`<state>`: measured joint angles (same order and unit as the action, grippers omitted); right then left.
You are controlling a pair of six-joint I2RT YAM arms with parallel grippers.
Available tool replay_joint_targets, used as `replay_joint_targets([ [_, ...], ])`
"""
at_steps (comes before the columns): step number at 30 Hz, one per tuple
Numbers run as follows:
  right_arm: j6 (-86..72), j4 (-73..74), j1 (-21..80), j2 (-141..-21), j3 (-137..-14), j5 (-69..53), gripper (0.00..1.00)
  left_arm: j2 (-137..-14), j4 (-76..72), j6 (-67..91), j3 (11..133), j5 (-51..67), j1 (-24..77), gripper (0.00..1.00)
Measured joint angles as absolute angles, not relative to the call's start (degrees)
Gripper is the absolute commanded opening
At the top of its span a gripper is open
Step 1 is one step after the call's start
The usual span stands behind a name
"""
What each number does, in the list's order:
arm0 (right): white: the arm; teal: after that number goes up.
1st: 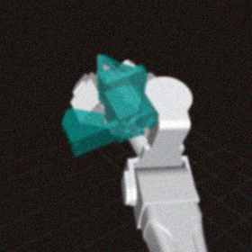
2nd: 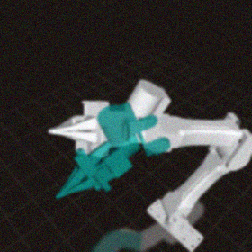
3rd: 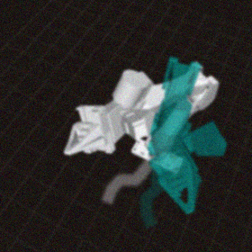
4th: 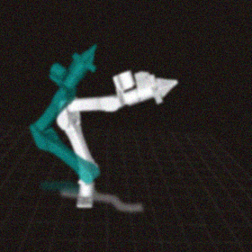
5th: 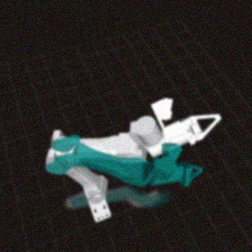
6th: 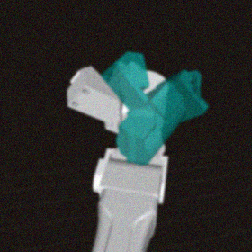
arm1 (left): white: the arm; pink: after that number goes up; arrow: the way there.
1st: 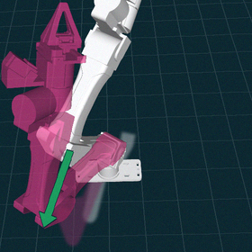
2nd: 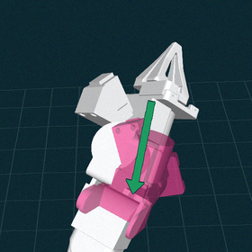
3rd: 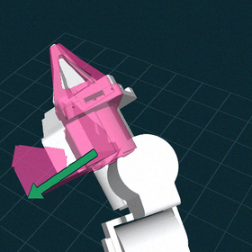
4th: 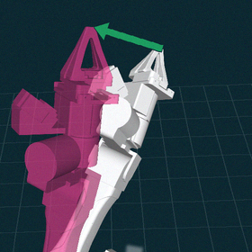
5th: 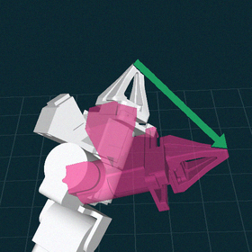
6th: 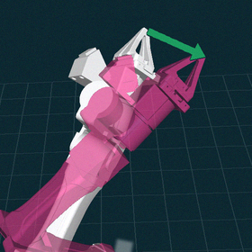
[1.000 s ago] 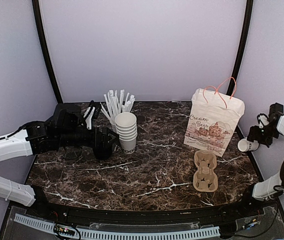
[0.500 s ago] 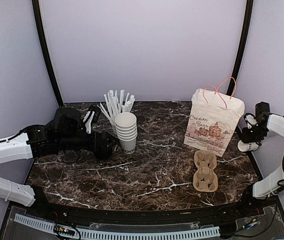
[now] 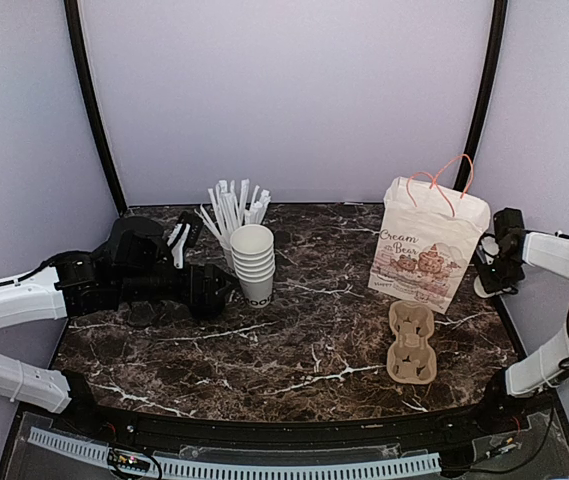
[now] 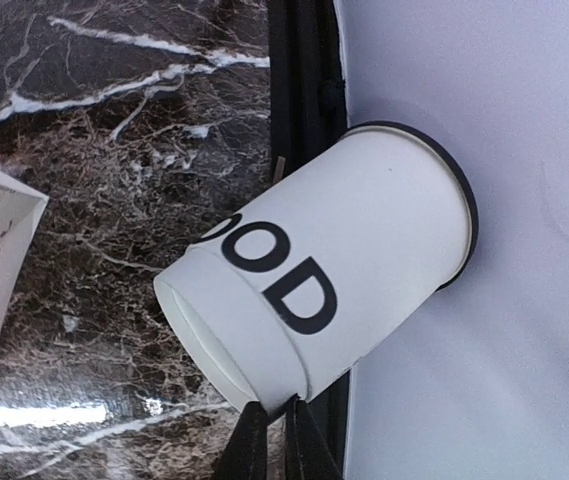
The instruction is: Pack the takeout coffee
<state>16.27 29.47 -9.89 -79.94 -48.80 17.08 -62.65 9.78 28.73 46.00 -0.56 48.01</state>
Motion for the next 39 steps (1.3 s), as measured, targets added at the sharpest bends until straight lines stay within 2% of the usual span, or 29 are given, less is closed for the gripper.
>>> replay_joint_targets([
  [12, 17.61, 30.57, -6.26, -74.52, -52.75, 24.12, 0.00, -62.65, 8.64, 28.99, 45.58, -0.56, 48.01, 0.90],
  [19, 18.61, 28.40, -6.02, -64.93, -60.73, 23.46, 0.00, -63.75, 8.67, 28.88, 45.95, -0.49, 48.01, 0.90],
  [25, 18.24, 25.26, -6.02, -63.42, -68.07, 19.51, 0.00, -66.13, 8.58, 28.62, 48.45, 0.78, 48.01, 0.90],
  [27, 17.65, 24.43, -6.02, -63.29, -70.26, 16.23, 0.00, -66.32, 8.03, 28.62, 48.84, 1.32, 48.01, 0.90],
  [30, 15.92, 23.35, -6.04, -63.26, -73.82, 9.28, 0.00, -66.54, 6.92, 28.62, 49.06, 2.48, 48.01, 0.98],
  [39, 5.87, 17.32, -3.64, -68.62, -80.68, -23.05, 0.00, -62.81, -8.03, 32.36, 47.24, 3.81, 48.77, 0.99],
])
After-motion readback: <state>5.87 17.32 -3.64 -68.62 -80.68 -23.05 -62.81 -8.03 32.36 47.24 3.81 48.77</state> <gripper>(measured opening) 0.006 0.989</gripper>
